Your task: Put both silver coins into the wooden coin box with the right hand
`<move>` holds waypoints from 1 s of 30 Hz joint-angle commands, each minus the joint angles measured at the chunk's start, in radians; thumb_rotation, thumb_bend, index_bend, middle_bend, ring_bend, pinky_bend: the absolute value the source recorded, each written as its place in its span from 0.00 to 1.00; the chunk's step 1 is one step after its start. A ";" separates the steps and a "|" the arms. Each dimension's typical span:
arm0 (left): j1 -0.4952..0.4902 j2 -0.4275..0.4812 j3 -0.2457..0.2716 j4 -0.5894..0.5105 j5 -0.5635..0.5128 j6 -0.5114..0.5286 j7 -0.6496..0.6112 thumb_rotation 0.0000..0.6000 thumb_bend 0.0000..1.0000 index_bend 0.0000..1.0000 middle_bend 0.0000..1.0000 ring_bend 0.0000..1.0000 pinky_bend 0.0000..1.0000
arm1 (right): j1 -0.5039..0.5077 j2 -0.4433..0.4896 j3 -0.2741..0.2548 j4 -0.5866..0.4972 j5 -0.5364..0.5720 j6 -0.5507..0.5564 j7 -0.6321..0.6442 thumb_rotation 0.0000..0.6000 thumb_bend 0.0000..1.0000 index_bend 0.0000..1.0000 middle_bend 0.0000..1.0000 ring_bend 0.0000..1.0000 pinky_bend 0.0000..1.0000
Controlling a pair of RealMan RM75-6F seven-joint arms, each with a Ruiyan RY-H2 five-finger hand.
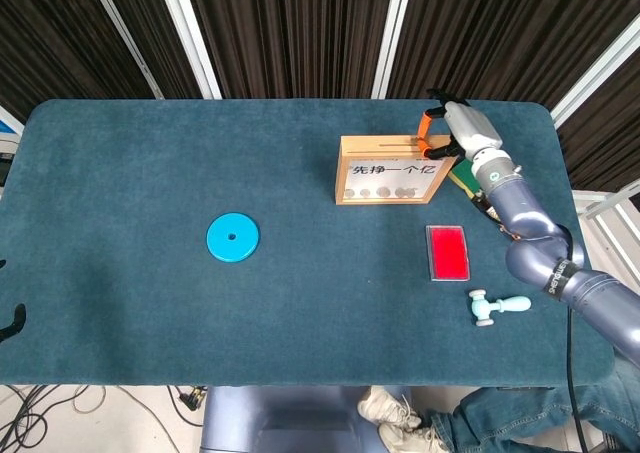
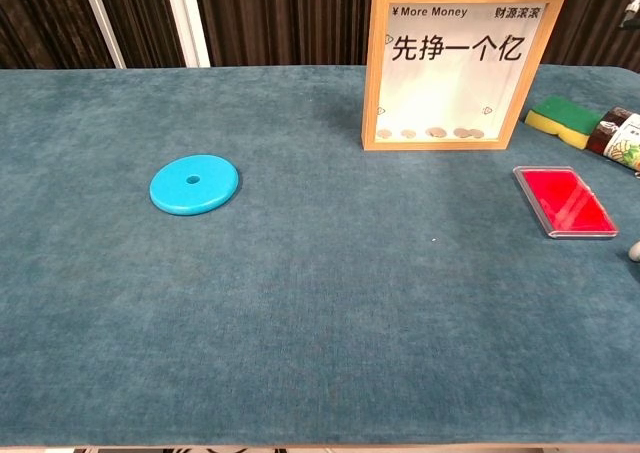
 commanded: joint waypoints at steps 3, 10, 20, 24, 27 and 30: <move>0.000 0.000 0.000 -0.001 -0.001 0.000 0.001 1.00 0.41 0.15 0.00 0.00 0.00 | 0.004 -0.008 -0.006 0.010 -0.002 -0.001 0.003 1.00 0.62 0.91 0.06 0.00 0.00; -0.002 0.002 0.001 -0.002 -0.004 -0.003 0.002 1.00 0.41 0.15 0.00 0.00 0.00 | 0.009 -0.018 -0.015 0.031 -0.001 -0.005 0.010 1.00 0.62 0.91 0.06 0.00 0.00; -0.003 0.003 0.001 -0.003 -0.006 -0.003 0.004 1.00 0.41 0.15 0.00 0.00 0.00 | 0.014 -0.027 -0.020 0.045 -0.002 -0.009 0.020 1.00 0.62 0.91 0.06 0.00 0.00; -0.003 0.003 0.002 -0.004 -0.009 -0.005 0.006 1.00 0.41 0.15 0.00 0.00 0.00 | 0.016 -0.028 -0.024 0.047 -0.005 -0.011 0.022 1.00 0.62 0.90 0.06 0.00 0.00; -0.004 0.004 0.001 -0.005 -0.012 -0.006 0.008 1.00 0.41 0.15 0.00 0.00 0.00 | 0.017 -0.029 -0.026 0.050 -0.004 -0.014 0.023 1.00 0.62 0.88 0.05 0.00 0.00; -0.004 0.005 0.001 -0.007 -0.015 -0.006 0.010 1.00 0.41 0.15 0.00 0.00 0.00 | 0.019 -0.030 -0.028 0.053 -0.004 -0.015 0.023 1.00 0.62 0.84 0.05 0.00 0.00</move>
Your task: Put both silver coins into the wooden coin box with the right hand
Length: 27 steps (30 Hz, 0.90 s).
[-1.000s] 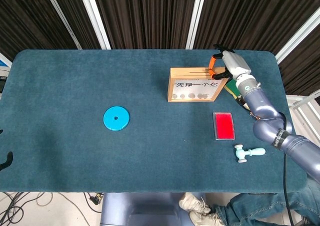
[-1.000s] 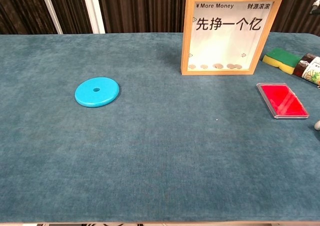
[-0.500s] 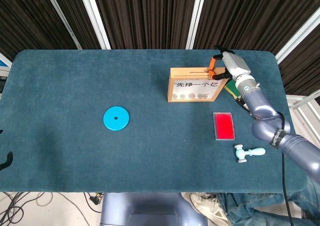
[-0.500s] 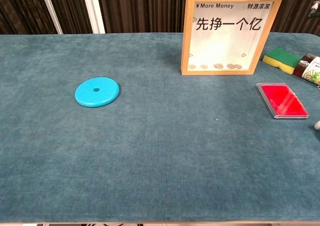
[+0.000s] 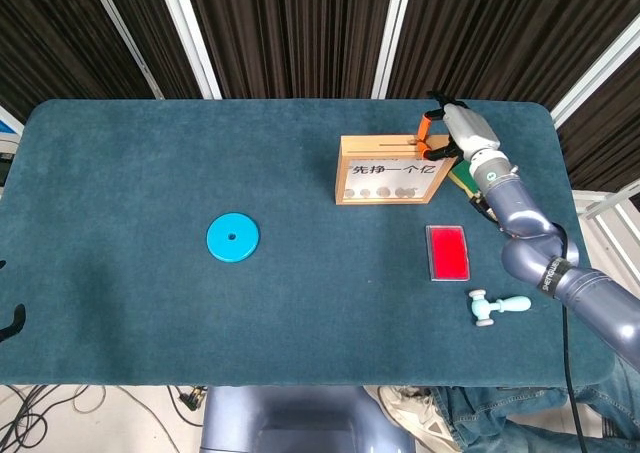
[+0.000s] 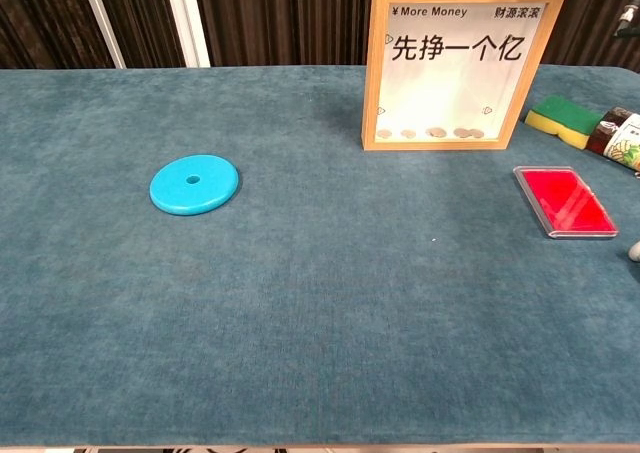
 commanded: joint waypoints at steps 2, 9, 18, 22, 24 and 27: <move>0.000 0.001 0.000 -0.001 -0.001 0.000 0.001 1.00 0.41 0.15 0.00 0.00 0.00 | 0.001 0.000 -0.003 0.000 -0.001 -0.002 0.000 1.00 0.62 0.82 0.04 0.00 0.00; -0.001 0.001 0.000 -0.002 -0.004 -0.001 0.003 1.00 0.41 0.15 0.00 0.00 0.00 | -0.004 0.011 -0.003 -0.013 -0.001 -0.007 0.010 1.00 0.62 0.74 0.04 0.00 0.00; -0.002 0.002 0.000 -0.007 -0.012 0.000 0.011 1.00 0.41 0.15 0.00 0.00 0.00 | -0.005 0.020 -0.003 -0.020 -0.010 -0.015 0.023 1.00 0.62 0.67 0.03 0.00 0.00; -0.002 0.002 0.000 -0.009 -0.015 0.000 0.013 1.00 0.41 0.15 0.00 0.00 0.00 | -0.005 0.021 -0.006 -0.019 -0.013 -0.023 0.028 1.00 0.62 0.64 0.02 0.00 0.00; -0.003 0.003 0.000 -0.009 -0.016 -0.001 0.013 1.00 0.41 0.15 0.00 0.00 0.00 | -0.005 0.022 -0.006 -0.020 -0.014 -0.026 0.029 1.00 0.62 0.62 0.02 0.00 0.00; -0.003 0.003 0.000 -0.010 -0.018 -0.001 0.014 1.00 0.41 0.15 0.00 0.00 0.00 | -0.005 0.025 -0.006 -0.021 -0.016 -0.027 0.033 1.00 0.62 0.59 0.02 0.00 0.00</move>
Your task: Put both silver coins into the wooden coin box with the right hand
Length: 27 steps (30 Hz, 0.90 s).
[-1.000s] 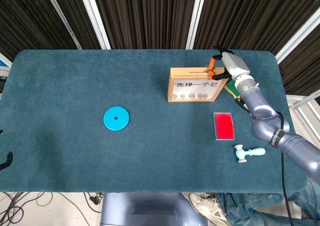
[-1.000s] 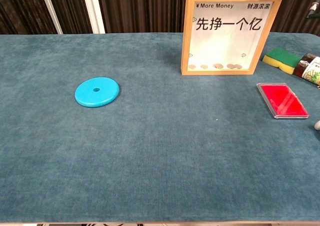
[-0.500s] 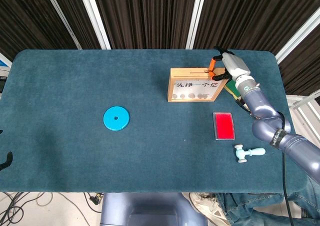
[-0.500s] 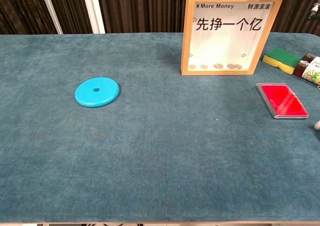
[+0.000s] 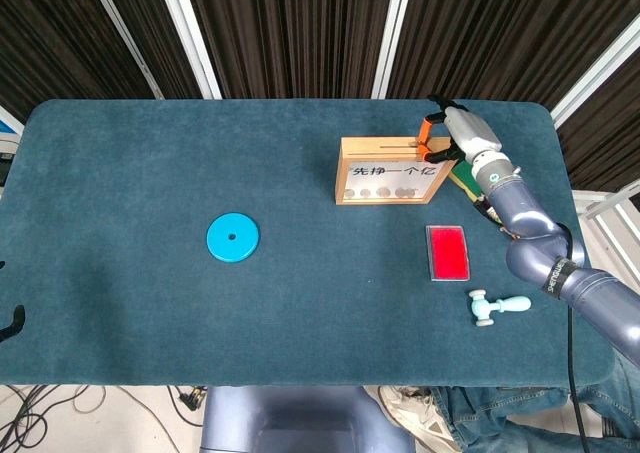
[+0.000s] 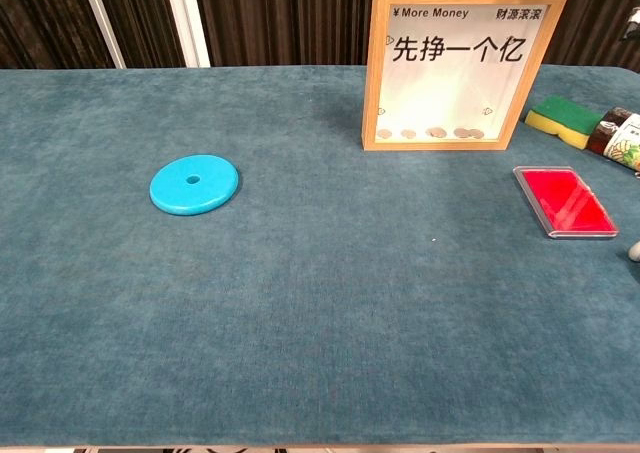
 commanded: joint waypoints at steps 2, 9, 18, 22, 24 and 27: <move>-0.001 0.001 0.000 -0.001 -0.001 -0.001 0.001 1.00 0.41 0.15 0.00 0.00 0.00 | 0.001 0.002 0.000 0.000 -0.002 -0.001 0.003 1.00 0.62 0.58 0.02 0.00 0.00; -0.001 0.002 0.001 -0.003 -0.005 -0.002 0.003 1.00 0.41 0.15 0.00 0.00 0.00 | 0.002 0.000 -0.002 0.002 -0.006 0.000 0.006 1.00 0.62 0.53 0.02 0.00 0.00; -0.002 0.003 0.001 -0.006 -0.010 -0.003 0.006 1.00 0.41 0.15 0.00 0.00 0.00 | 0.003 -0.005 -0.006 0.009 -0.008 -0.002 0.010 1.00 0.62 0.52 0.02 0.00 0.00; -0.003 0.003 0.001 -0.007 -0.012 -0.003 0.007 1.00 0.41 0.15 0.00 0.00 0.00 | 0.002 -0.006 -0.002 0.012 -0.010 0.002 0.016 1.00 0.62 0.50 0.02 0.00 0.00; -0.003 0.003 0.001 -0.007 -0.012 -0.003 0.007 1.00 0.41 0.15 0.00 0.00 0.00 | -0.001 -0.006 0.002 0.009 -0.011 0.009 0.020 1.00 0.62 0.48 0.02 0.00 0.00; -0.003 0.003 0.001 -0.008 -0.012 -0.003 0.008 1.00 0.41 0.15 0.00 0.00 0.00 | -0.013 -0.005 0.011 -0.007 -0.017 0.044 0.029 1.00 0.60 0.44 0.02 0.00 0.00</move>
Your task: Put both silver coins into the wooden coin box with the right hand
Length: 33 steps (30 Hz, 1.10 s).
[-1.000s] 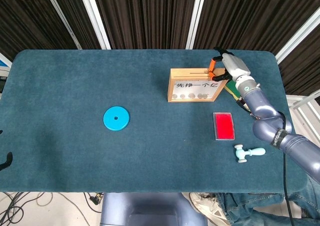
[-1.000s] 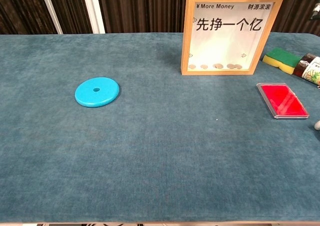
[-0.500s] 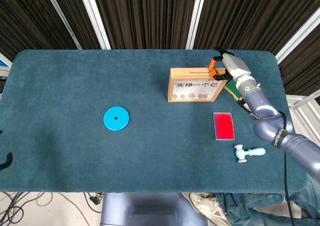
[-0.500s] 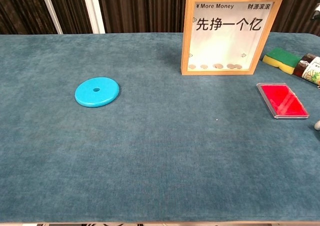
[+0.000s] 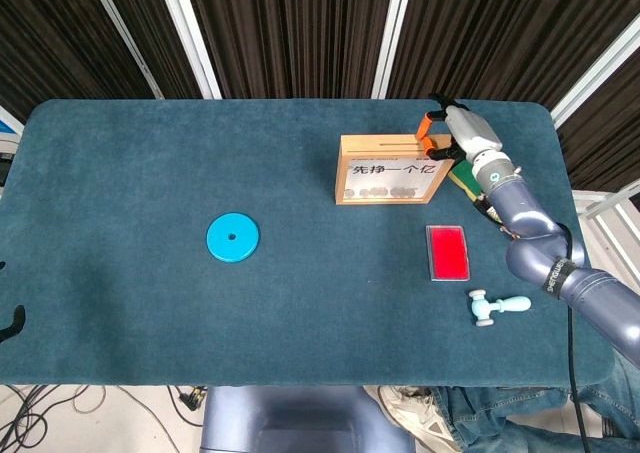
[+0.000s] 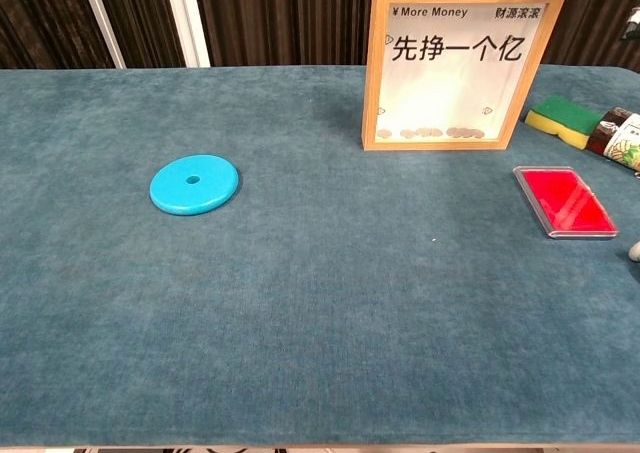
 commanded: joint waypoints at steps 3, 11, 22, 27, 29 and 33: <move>0.000 0.000 0.000 -0.001 0.002 0.002 -0.001 1.00 0.41 0.15 0.00 0.00 0.00 | -0.030 -0.003 0.015 -0.035 -0.018 0.094 0.007 1.00 0.54 0.41 0.02 0.00 0.00; 0.003 0.004 0.003 -0.003 0.024 0.007 -0.021 1.00 0.41 0.15 0.00 0.00 0.00 | -0.094 -0.046 0.029 -0.108 -0.070 0.375 -0.036 1.00 0.47 0.34 0.02 0.00 0.00; 0.012 0.018 0.019 0.004 0.099 0.017 -0.071 1.00 0.41 0.14 0.00 0.00 0.00 | -0.326 0.098 -0.131 -0.469 -0.273 0.679 -0.185 1.00 0.40 0.30 0.02 0.00 0.00; 0.016 0.020 0.035 0.015 0.153 0.031 -0.074 1.00 0.41 0.12 0.00 0.00 0.00 | -0.474 0.095 -0.250 -0.549 -0.397 0.897 -0.359 1.00 0.40 0.28 0.02 0.00 0.00; 0.019 0.021 0.042 0.019 0.174 0.042 -0.069 1.00 0.41 0.11 0.00 0.00 0.00 | -0.542 0.074 -0.302 -0.567 -0.444 0.993 -0.453 1.00 0.40 0.28 0.02 0.00 0.00; 0.022 0.026 0.058 0.024 0.206 0.050 -0.051 1.00 0.41 0.11 0.00 0.00 0.00 | -0.663 0.039 -0.376 -0.598 -0.485 1.128 -0.548 1.00 0.40 0.28 0.02 0.00 0.00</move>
